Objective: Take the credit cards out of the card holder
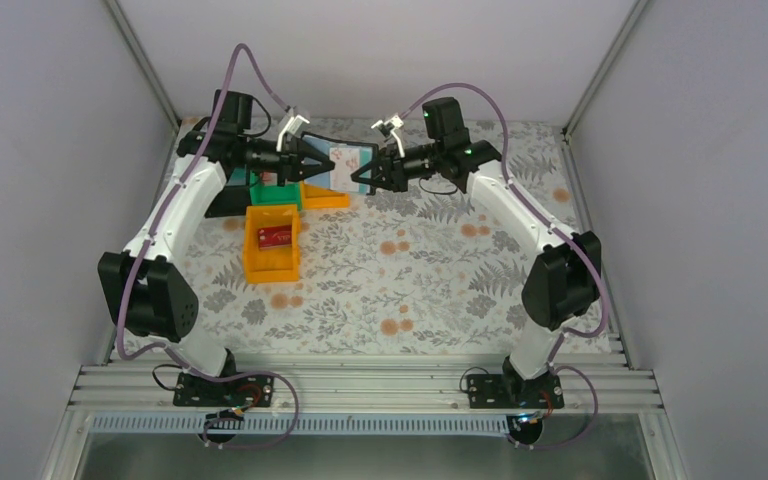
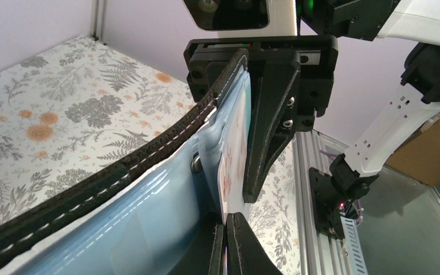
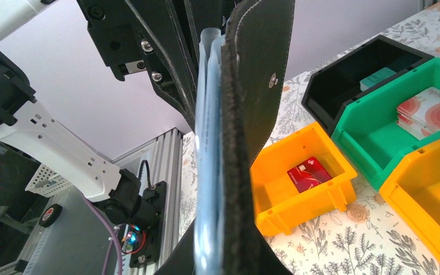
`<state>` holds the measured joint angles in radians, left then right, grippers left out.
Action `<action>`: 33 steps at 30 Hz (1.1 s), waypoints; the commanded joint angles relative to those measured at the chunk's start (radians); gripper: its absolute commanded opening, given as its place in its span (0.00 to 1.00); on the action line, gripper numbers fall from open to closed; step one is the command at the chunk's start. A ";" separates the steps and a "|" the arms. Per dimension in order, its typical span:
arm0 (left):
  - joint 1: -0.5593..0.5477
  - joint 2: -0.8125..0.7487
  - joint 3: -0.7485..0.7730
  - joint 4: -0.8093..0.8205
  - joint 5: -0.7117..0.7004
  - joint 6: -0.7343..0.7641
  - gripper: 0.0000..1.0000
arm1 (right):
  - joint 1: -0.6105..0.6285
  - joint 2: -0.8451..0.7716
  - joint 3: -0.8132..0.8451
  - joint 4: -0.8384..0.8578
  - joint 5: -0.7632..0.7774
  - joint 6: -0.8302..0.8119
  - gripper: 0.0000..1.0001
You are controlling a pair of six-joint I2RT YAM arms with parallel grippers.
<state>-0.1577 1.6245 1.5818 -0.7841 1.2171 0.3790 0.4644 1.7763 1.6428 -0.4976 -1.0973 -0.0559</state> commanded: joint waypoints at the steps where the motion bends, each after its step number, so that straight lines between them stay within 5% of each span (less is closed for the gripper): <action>1: 0.013 -0.033 -0.020 0.034 -0.012 0.017 0.02 | -0.022 0.010 0.047 -0.038 -0.055 -0.008 0.05; 2: 0.004 -0.032 -0.020 0.041 0.003 0.010 0.02 | -0.018 0.015 0.055 -0.040 -0.056 -0.010 0.04; 4: 0.000 -0.022 -0.013 0.040 0.037 -0.001 0.24 | -0.014 0.010 0.060 -0.036 -0.054 -0.018 0.04; 6: -0.001 -0.013 -0.008 0.017 0.042 0.007 0.32 | -0.013 -0.003 0.058 -0.021 -0.059 -0.020 0.04; 8: -0.001 -0.015 -0.018 0.021 0.042 0.004 0.28 | -0.013 -0.006 0.059 -0.018 -0.070 -0.020 0.04; 11: -0.001 -0.021 -0.020 0.027 0.038 0.000 0.03 | -0.013 -0.002 0.072 -0.029 -0.075 -0.025 0.04; 21: 0.034 -0.019 0.005 0.010 0.041 0.000 0.02 | -0.037 -0.032 0.046 -0.065 -0.046 -0.055 0.18; 27: 0.037 -0.019 0.004 -0.002 0.043 0.029 0.02 | -0.038 -0.018 0.040 -0.077 -0.076 -0.044 0.05; 33: 0.044 -0.018 0.023 -0.083 0.051 0.114 0.02 | -0.042 -0.051 0.026 -0.076 -0.036 -0.067 0.04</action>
<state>-0.1261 1.6180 1.5692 -0.8085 1.2427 0.4007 0.4305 1.7824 1.6722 -0.5655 -1.1328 -0.0971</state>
